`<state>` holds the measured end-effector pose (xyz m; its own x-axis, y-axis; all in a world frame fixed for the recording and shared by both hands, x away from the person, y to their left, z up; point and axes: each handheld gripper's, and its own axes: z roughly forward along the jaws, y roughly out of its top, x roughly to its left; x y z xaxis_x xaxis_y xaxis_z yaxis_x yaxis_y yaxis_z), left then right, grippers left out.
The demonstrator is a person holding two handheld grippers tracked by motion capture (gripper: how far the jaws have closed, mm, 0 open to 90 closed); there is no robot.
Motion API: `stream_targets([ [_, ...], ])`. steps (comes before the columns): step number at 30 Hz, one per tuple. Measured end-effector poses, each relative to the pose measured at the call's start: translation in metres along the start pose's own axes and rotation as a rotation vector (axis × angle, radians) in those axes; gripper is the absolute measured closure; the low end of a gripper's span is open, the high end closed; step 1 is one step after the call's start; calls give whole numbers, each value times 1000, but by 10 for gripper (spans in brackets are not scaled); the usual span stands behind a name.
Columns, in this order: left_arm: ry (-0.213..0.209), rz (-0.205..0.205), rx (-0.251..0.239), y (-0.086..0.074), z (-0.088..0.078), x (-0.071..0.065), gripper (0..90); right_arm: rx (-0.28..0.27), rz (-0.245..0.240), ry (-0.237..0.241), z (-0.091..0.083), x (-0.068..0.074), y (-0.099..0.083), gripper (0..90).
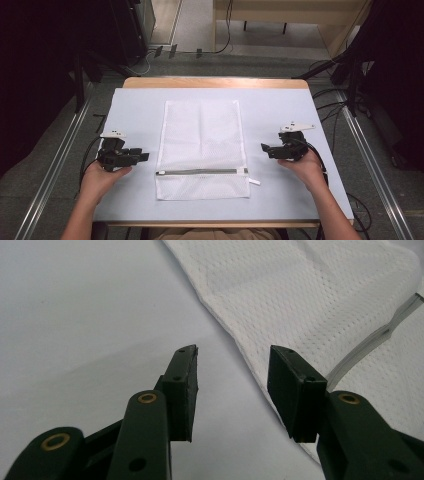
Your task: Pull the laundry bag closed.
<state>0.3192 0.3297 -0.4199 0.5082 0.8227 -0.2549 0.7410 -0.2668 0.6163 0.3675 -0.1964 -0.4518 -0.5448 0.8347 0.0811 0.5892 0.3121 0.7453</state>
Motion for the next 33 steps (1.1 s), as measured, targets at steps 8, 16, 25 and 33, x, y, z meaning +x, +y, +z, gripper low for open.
stream_targets([
  [8, 3, -5, -12, 1, 1, 2, 551, 5, -18, 19, -1, 7, 0, 257],
  [16, 1, 12, 1, 1, 4, 5, 421, 13, -39, 11, -4, 11, 0, 352],
  [25, 5, -26, 16, 0, 5, 10, 386, 26, -28, 52, -3, 12, 1, 363],
  [33, 1, -36, 30, 0, 6, 11, 379, 52, -35, 57, -3, 12, 1, 417],
])
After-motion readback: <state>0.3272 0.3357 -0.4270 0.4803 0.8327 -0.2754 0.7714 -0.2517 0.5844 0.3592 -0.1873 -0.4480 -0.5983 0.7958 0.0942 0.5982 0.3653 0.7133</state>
